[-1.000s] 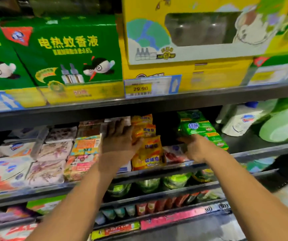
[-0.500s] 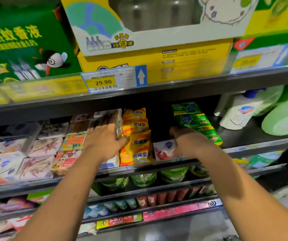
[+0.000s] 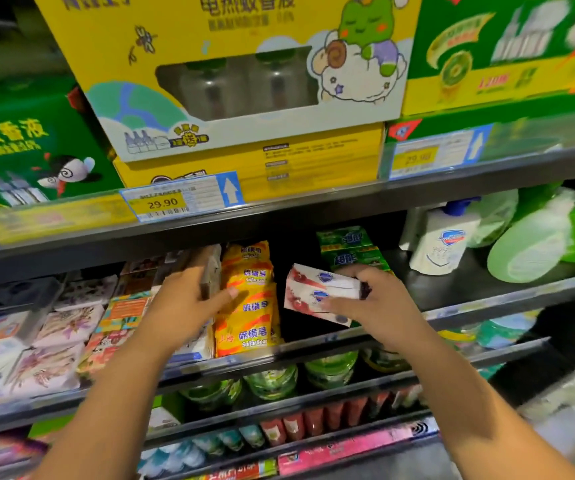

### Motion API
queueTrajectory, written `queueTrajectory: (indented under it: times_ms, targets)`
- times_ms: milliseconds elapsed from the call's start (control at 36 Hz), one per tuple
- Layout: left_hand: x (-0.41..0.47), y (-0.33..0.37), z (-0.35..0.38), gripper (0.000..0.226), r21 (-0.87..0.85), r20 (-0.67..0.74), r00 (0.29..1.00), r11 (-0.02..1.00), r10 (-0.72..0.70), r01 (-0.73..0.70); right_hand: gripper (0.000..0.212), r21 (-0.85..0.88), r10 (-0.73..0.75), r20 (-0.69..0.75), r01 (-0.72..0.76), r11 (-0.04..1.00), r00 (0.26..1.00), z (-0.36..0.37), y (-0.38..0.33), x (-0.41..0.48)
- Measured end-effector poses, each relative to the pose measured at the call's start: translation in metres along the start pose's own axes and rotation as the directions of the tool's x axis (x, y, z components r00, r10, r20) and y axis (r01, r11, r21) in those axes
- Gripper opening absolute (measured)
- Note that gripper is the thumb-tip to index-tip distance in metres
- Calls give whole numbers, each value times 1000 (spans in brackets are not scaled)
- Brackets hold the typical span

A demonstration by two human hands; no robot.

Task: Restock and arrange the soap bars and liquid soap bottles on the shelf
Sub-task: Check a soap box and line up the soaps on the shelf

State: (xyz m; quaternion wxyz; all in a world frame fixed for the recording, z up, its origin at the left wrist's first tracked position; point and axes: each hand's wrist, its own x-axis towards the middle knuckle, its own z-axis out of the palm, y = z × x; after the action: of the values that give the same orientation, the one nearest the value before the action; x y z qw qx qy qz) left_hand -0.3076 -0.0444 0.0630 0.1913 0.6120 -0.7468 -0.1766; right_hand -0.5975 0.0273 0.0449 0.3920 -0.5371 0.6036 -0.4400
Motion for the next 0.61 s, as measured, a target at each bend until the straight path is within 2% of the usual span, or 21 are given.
queueTrajectory:
  times_ms: [28, 56, 111, 167, 250, 306, 389, 417, 472, 556, 611]
  targets:
    - [-6, 7, 4, 60, 6, -52, 994, 996, 95, -94, 31, 109, 6, 9, -7, 994, 1000, -1, -2, -6]
    - [-12, 15, 10, 61, -1, -80, 974, 977, 213, -214, 28, 206, 13, 20, -16, 978, 1000, -1, -3, -11]
    - [-26, 32, 25, 84, -85, -51, 902, 898, 428, -431, 28, 371, 37, 52, -54, 927, 998, -1, 0, -22]
    - [-39, 42, 44, 90, -236, 6, 850, 826, 528, -511, 29, 485, 52, 89, -89, 870, 995, 1, 3, -32]
    - [-50, 50, 70, 64, -242, -89, 750, 716, 656, -655, 19, 560, 92, 130, -150, 814, 987, 3, 10, -44]
    - [-57, 54, 77, 52, -321, -89, 780, 724, 619, -611, 21, 564, 109, 156, -179, 806, 982, 4, 12, -50]
    - [-63, 57, 79, 55, -529, -12, 869, 735, 495, -425, 30, 546, 207, 152, -257, 798, 967, 5, 12, -61]
    - [-64, 58, 79, 55, -550, -2, 889, 742, 458, -384, 34, 538, 224, 157, -273, 798, 962, 4, 13, -65]
    - [-65, 62, 79, 54, -601, 3, 927, 742, 375, -298, 41, 498, 176, 176, -242, 833, 969, 0, 17, -69]
    - [-68, 74, 81, 41, -778, 37, 976, 620, 213, -106, 35, 406, 44, 229, -137, 903, 972, -5, 23, -73]
    - [-70, 82, 83, 38, -837, 62, 984, 545, 167, -40, 27, 421, 38, 182, -113, 900, 983, -3, 24, -73]
